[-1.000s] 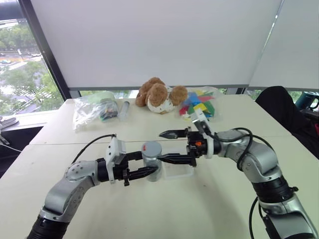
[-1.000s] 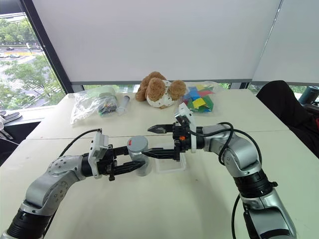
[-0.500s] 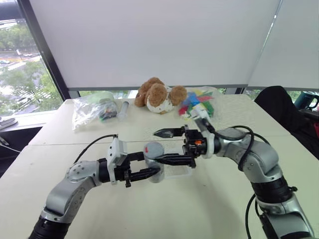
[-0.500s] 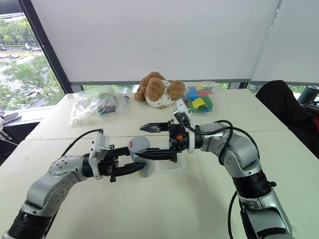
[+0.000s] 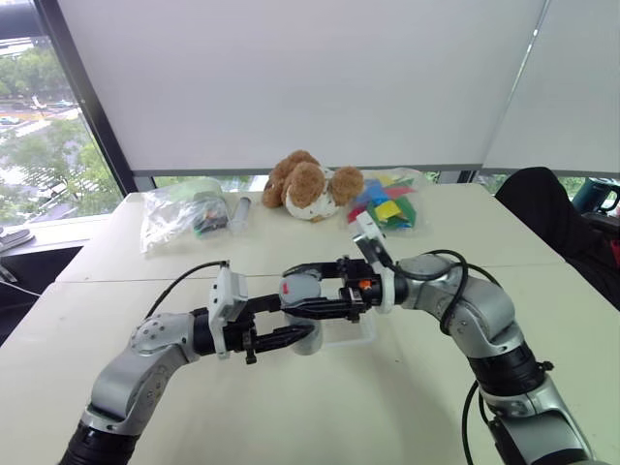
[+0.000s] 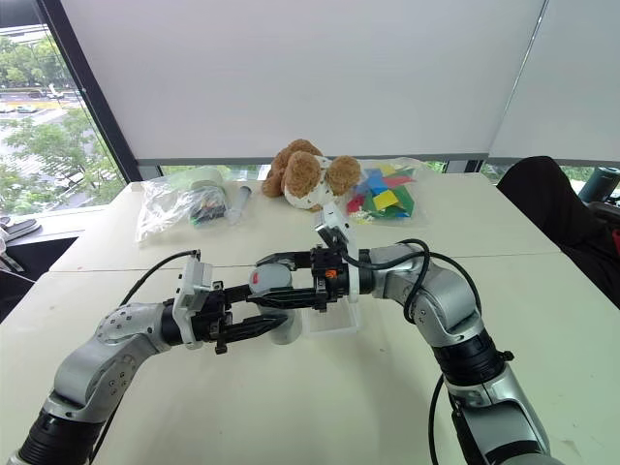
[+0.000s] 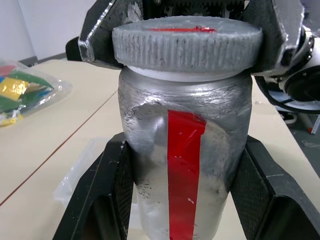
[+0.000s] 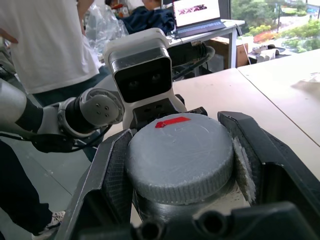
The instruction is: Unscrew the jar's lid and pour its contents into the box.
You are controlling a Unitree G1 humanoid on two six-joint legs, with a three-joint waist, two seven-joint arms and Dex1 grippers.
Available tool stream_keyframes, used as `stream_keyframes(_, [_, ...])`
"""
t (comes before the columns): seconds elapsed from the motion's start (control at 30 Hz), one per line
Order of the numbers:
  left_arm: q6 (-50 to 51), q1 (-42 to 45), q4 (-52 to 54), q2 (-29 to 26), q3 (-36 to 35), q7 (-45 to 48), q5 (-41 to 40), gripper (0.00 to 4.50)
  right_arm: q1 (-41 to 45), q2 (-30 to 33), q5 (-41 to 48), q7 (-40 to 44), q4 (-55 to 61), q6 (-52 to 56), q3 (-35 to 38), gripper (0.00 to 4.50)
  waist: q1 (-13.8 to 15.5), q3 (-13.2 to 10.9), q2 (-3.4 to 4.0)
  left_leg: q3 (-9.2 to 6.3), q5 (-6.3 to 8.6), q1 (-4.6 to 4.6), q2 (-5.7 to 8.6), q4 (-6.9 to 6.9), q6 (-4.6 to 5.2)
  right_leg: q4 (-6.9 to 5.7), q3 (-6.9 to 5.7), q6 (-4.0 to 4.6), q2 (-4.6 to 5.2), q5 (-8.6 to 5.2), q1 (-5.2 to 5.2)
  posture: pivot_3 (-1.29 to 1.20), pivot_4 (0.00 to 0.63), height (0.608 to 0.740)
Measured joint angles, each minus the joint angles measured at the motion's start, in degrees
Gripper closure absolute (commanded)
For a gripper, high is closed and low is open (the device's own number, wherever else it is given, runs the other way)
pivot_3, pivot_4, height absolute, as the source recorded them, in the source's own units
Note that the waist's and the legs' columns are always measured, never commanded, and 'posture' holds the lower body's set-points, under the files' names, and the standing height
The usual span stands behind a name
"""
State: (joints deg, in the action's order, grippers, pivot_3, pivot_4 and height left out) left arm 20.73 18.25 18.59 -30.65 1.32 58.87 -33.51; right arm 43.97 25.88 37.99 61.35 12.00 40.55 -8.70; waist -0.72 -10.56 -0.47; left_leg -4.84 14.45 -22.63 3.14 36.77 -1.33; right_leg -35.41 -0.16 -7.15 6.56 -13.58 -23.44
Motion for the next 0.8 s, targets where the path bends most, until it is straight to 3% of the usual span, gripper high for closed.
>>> stream_keyframes(0.2, [-0.3, -0.3, 0.4, -0.6, 0.2, 0.1, 0.4, 2.47, 0.1, -2.8, 11.2, -1.7, 1.1, 5.8, 6.3, 2.17, 0.0, 0.0, 0.02, -0.03, 0.00, 0.00, -0.01, 0.00, 0.00, -0.01, 0.00, 0.00, -0.01, 0.00, 0.00, 0.00, 0.150, 0.740])
stream_keyframes(0.3, [0.1, -0.3, 0.1, -1.7, -0.1, 0.7, 0.3, 2.47, -2.9, -3.0, 20.1, -7.8, 2.7, 8.6, 15.2, 2.17, 0.4, 0.0, 0.01, -0.06, 0.00, -0.02, -0.04, 0.00, 0.00, 0.01, 0.00, 0.01, 0.02, 0.00, 0.04, 0.00, 0.150, 0.740])
stream_keyframes(0.43, [0.4, -0.3, -0.6, -3.9, -3.6, 0.8, -1.1, 2.47, -18.2, 4.8, 9.9, -10.1, 2.4, -2.0, 23.0, 2.17, 1.4, 0.0, -0.01, 0.08, 0.02, -0.07, 0.08, 0.01, 0.03, 0.18, 0.01, 0.01, 0.09, -0.01, 0.07, 0.00, 0.150, 0.740])
stream_keyframes(0.57, [1.3, 0.1, -2.0, -4.3, -5.0, 0.9, -2.2, 2.47, -28.4, 7.5, -0.6, -8.7, -6.8, -16.9, 27.1, 2.17, 1.2, 0.0, 0.01, 0.25, 0.01, 0.06, 0.06, 0.01, 0.03, 0.15, 0.02, 0.00, 0.01, -0.01, 0.16, 0.00, 0.150, 0.740])
stream_keyframes(0.8, [1.6, 3.0, -7.0, -5.1, -5.6, 1.9, -2.5, 2.47, -32.2, 8.2, -14.1, -8.3, -36.1, -44.3, 29.7, 2.17, -0.1, 0.0, 0.04, 0.35, 0.00, 0.18, 0.00, 0.01, 0.02, 0.09, 0.04, 0.00, -0.07, -0.01, 0.25, 0.00, 0.150, 0.740])
